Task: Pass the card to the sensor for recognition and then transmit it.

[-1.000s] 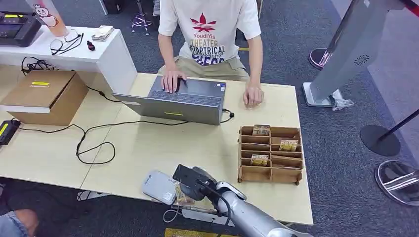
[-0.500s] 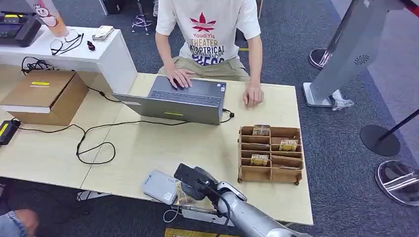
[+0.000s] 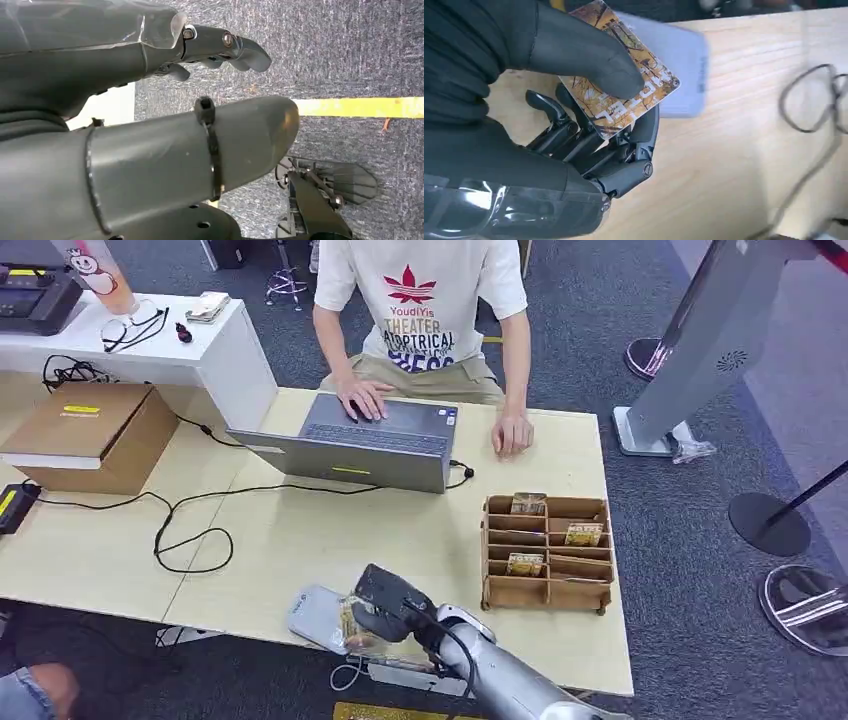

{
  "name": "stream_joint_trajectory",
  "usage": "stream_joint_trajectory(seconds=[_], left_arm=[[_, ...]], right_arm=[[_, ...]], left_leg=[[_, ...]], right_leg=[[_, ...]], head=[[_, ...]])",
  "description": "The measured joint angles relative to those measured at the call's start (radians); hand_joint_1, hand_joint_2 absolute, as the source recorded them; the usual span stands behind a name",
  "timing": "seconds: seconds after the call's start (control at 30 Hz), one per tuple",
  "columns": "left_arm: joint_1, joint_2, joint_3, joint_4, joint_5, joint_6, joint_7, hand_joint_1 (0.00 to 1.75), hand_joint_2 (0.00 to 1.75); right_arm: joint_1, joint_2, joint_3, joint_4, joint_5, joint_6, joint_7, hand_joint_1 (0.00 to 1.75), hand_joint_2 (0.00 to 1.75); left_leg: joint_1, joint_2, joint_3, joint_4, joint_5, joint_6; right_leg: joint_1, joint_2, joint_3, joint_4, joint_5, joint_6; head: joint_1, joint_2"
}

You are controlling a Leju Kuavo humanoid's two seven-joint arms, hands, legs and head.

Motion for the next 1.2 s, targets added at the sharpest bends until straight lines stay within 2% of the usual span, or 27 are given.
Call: stream_joint_trajectory(seconds=[0.13,0.23,0.33,0.43,0.53,0.9,1.0,1.13,1.2], left_arm=[[0.001,0.0,0.0,0.0,0.001,0.0,0.0,0.0,0.0],[0.002,0.0,0.0,0.0,0.007,0.001,-0.003,0.0,0.0],[0.004,0.0,0.0,0.0,0.016,0.001,-0.014,0.0,0.0],[0.01,0.0,0.0,0.0,0.022,0.001,-0.023,0.0,0.0],[0.013,0.0,0.0,0.0,0.024,0.001,-0.025,0.0,0.0],[0.012,0.0,0.0,0.0,0.026,0.001,-0.025,0.0,0.0],[0.012,0.0,0.0,0.0,0.028,0.0,-0.025,0.0,0.0],[0.013,0.0,0.0,0.0,0.032,-0.001,-0.032,0.0,0.0],[0.013,0.0,0.0,0.0,0.029,-0.004,-0.032,0.0,0.0]], right_arm=[[0.0,0.0,-0.022,-0.039,-0.011,0.006,-0.011,1.75,1.75],[0.006,-0.009,-0.05,-0.102,-0.038,0.008,-0.062,1.75,1.75],[0.019,-0.046,-0.102,-0.252,-0.068,-0.006,-0.065,1.75,1.75],[0.032,-0.101,-0.164,-0.415,-0.069,-0.053,-0.081,1.75,1.75],[0.037,-0.144,-0.217,-0.522,-0.069,-0.072,-0.087,1.75,1.75],[0.064,-0.188,-0.26,-0.651,-0.06,-0.095,-0.102,1.75,1.75],[0.077,-0.196,-0.274,-0.686,-0.017,-0.174,-0.137,1.75,1.75],[0.097,-0.21,-0.325,-0.771,0.099,-0.338,-0.149,1.75,1.75],[0.104,-0.215,-0.348,-0.803,0.199,-0.44,-0.151,1.75,1.75]], left_leg=[[0.0,0.0,0.0,0.0,0.0,0.0],[0.0,0.0,0.0,0.0,0.0,0.0],[0.0,0.0,0.0,0.0,0.0,0.0],[-0.001,0.0,0.0,0.001,0.0,0.0],[-0.001,0.0,-0.001,0.001,0.0,0.0],[0.0,0.0,0.0,0.001,0.0,0.0],[0.0,0.0,0.0,0.001,0.0,0.0],[-0.001,0.0,-0.001,0.001,0.0,0.0],[-0.001,0.0,-0.001,0.001,0.0,0.0]], right_leg=[[0.0,0.0,0.0,0.0,0.0,0.0],[0.0,0.0,0.0,0.0,0.0,0.0],[0.0,0.0,0.0,0.0,0.0,0.0],[0.0,0.0,0.0,0.0,0.0,0.0],[-0.001,0.0,0.0,0.0,0.0,0.0],[0.0,0.0,-0.001,0.0,0.0,0.0],[0.0,0.0,-0.001,0.0,0.0,0.0],[0.0,0.0,-0.001,0.0,0.0,0.0],[-0.001,0.0,-0.001,0.0,0.0,0.0]], head=[[0.0,0.0],[0.0,0.0],[0.0,0.0],[0.0,0.0],[0.0,0.0],[0.0,0.0],[0.0,0.0],[0.0,0.0],[0.0,0.0]])
